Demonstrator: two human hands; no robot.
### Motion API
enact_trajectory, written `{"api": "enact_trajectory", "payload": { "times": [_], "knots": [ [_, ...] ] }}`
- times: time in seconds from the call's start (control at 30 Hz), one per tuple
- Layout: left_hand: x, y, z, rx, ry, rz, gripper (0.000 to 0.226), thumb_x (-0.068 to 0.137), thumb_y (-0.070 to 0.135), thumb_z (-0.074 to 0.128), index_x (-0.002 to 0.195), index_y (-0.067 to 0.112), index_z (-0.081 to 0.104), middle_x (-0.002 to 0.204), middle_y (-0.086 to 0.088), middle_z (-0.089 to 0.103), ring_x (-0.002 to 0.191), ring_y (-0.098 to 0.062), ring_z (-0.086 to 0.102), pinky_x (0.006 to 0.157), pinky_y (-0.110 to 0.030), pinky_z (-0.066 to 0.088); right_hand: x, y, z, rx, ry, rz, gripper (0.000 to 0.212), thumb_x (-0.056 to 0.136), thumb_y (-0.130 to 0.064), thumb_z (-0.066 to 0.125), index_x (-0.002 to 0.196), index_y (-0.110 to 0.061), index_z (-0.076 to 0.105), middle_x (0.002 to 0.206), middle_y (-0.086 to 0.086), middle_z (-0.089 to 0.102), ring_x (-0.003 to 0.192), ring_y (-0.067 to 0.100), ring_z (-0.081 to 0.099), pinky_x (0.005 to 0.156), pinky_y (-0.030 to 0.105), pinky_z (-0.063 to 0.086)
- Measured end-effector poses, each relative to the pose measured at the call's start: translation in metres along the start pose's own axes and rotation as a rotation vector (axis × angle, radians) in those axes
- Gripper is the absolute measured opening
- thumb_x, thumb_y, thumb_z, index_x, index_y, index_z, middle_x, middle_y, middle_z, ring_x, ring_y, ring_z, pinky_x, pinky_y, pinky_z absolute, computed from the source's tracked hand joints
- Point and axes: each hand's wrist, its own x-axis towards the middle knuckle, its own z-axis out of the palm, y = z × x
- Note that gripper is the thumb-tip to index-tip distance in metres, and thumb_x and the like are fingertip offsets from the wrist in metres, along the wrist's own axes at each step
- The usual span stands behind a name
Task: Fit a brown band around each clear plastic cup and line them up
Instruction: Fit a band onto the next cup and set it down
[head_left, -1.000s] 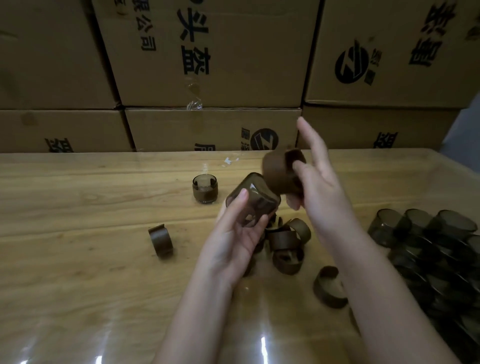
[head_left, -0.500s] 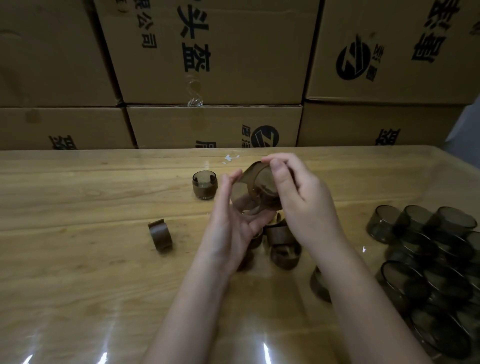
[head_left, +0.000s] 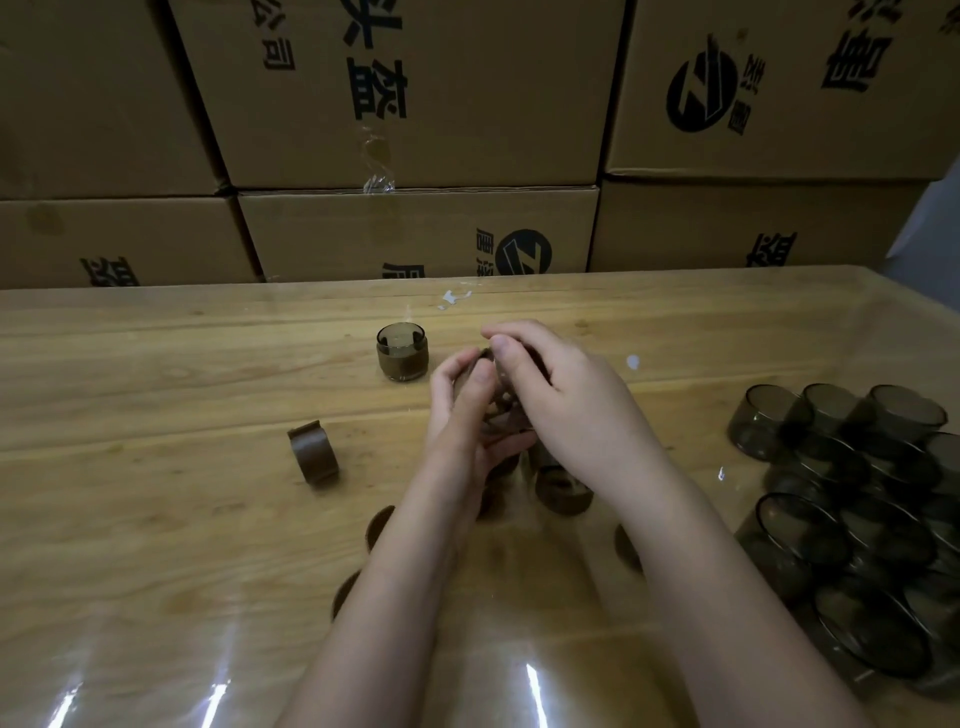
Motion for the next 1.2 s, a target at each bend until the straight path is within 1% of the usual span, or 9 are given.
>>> {"api": "enact_trajectory", "payload": {
  "times": [0.07,0.17,0.33,0.47,0.63,0.77,1.0,1.13,1.2],
  "knots": [
    [0.001,-0.004,-0.001,-0.059,0.032,0.013,0.09,0.062,0.06,0.07,0.135,0.014,0.044,0.119,-0.014,0.065,0.099,-0.022,0.067,0.073,-0.037,0.054,0.0,-0.001,0.003,0.003,0.025,0.004,0.031,0.1,-0.042,0.04,0.124,-0.036,0.058,0.121,-0.01,0.061,0.109,0.009,0.055,0.09,0.029,0.046],
    [0.002,-0.007,0.0,-0.135,0.102,0.028,0.089,0.062,0.056,0.067,0.135,0.011,0.045,0.103,-0.006,0.066,0.091,-0.018,0.066,0.066,-0.031,0.052,-0.002,-0.003,0.014,0.021,0.106,0.027,0.034,0.099,-0.04,0.042,0.128,-0.03,0.058,0.126,-0.009,0.061,0.113,0.011,0.055,0.092,0.032,0.047],
    [0.0,-0.012,-0.005,-0.278,0.198,0.05,0.09,0.062,0.052,0.07,0.134,0.004,0.046,0.108,-0.012,0.054,0.093,-0.024,0.056,0.069,-0.031,0.046,-0.006,-0.003,0.038,0.169,0.223,0.106,0.032,0.098,-0.042,0.046,0.123,-0.032,0.064,0.121,-0.015,0.065,0.113,0.003,0.055,0.083,0.018,0.041],
    [0.002,-0.015,-0.006,-0.294,0.223,0.175,0.066,0.065,0.045,0.071,0.119,0.011,0.052,0.097,-0.002,0.064,0.086,-0.013,0.063,0.073,-0.031,0.048,-0.008,-0.002,0.048,0.299,0.299,0.102,0.03,0.1,-0.038,0.045,0.12,-0.03,0.065,0.109,-0.022,0.064,0.111,0.0,0.057,0.093,0.023,0.047],
    [-0.001,-0.013,0.0,-0.263,0.238,0.237,0.049,0.06,0.045,0.072,0.103,0.028,0.054,0.085,0.006,0.07,0.079,-0.009,0.065,0.061,-0.022,0.049,-0.01,-0.003,0.053,0.504,0.356,0.091,0.028,0.102,-0.035,0.04,0.11,-0.028,0.067,0.095,-0.022,0.066,0.081,-0.014,0.06,0.068,0.006,0.047],
    [-0.007,-0.009,0.006,-0.229,0.258,0.29,0.049,0.06,0.044,0.073,0.103,0.031,0.055,0.095,-0.002,0.065,0.078,-0.014,0.059,0.062,-0.025,0.048,-0.011,-0.004,0.053,0.649,0.416,0.139,0.03,0.102,-0.034,0.041,0.102,-0.026,0.07,0.09,-0.013,0.07,0.082,-0.005,0.064,0.064,0.011,0.05],
    [-0.014,-0.006,0.016,-0.113,0.294,0.28,0.048,0.06,0.049,0.073,0.104,0.037,0.055,0.12,-0.019,0.061,0.106,-0.04,0.062,0.085,-0.048,0.053,-0.009,-0.005,0.046,0.853,0.304,0.278,0.032,0.102,-0.031,0.043,0.097,-0.019,0.072,0.087,-0.008,0.073,0.08,0.003,0.069,0.07,0.027,0.059],
    [-0.01,0.005,0.015,-0.227,0.226,0.163,0.08,0.065,0.058,0.064,0.129,0.011,0.05,0.116,-0.013,0.067,0.103,-0.029,0.067,0.081,-0.044,0.056,0.0,-0.003,0.034,0.867,0.179,0.316,0.033,0.099,-0.039,0.045,0.097,-0.02,0.072,0.092,0.0,0.074,0.082,0.008,0.069,0.069,0.022,0.055],
    [-0.008,0.005,0.013,-0.24,0.154,0.134,0.062,0.078,0.057,0.055,0.118,0.011,0.065,0.108,-0.012,0.072,0.099,-0.023,0.07,0.073,-0.035,0.058,0.003,-0.001,0.032,0.842,0.127,0.346,0.041,0.093,-0.052,0.046,0.102,-0.021,0.071,0.091,-0.003,0.074,0.088,0.009,0.068,0.076,0.024,0.052]
  ]
}}
